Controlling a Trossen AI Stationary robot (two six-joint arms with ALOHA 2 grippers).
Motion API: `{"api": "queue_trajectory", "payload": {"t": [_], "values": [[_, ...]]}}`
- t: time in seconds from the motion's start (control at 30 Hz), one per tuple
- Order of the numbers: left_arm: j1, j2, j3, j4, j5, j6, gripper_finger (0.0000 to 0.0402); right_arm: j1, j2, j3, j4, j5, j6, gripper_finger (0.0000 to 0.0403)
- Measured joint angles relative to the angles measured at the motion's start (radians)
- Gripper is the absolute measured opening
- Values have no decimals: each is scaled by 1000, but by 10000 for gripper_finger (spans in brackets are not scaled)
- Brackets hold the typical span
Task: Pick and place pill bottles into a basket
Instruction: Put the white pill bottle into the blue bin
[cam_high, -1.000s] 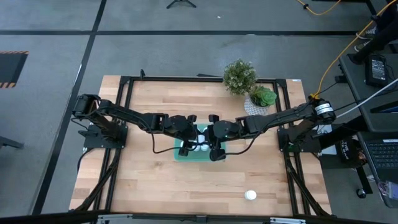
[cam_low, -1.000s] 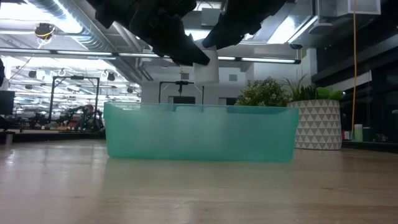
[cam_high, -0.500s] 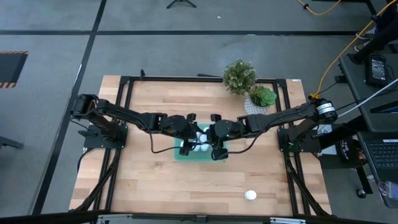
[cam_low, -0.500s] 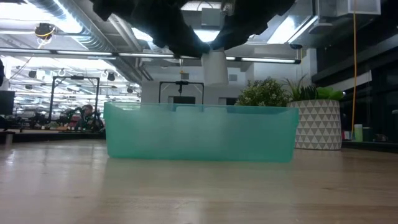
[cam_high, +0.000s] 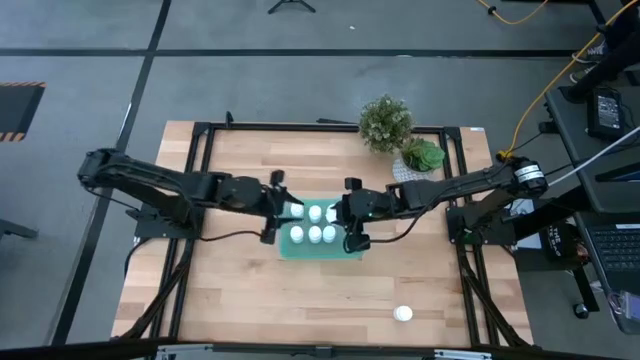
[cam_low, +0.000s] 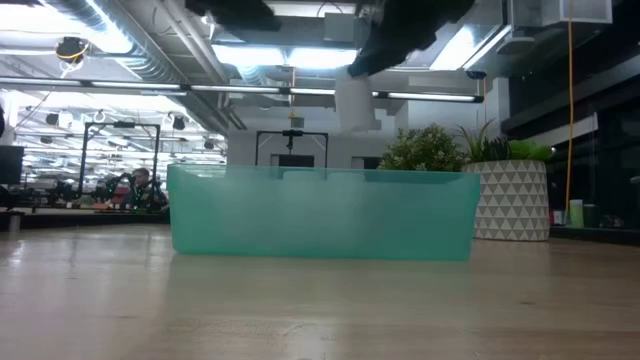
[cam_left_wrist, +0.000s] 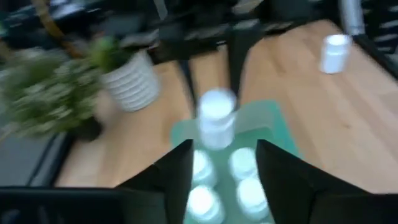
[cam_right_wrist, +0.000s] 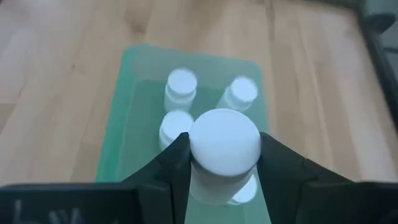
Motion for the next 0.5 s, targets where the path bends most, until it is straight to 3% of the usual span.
{"api": "queue_trajectory", "payload": {"t": [0.1, 0.33, 0.5], "values": [[-13, -76, -43, -4, -70, -32, 126, 0, -33, 1, -6, 2, -3, 143], [-41, -224, -225, 88, -87, -94, 15, 0, -82, 3, -58, 29, 3, 143], [-47, -300, -387, 263, -114, -99, 3, 0, -87, 3, -74, 51, 27, 143]]}}
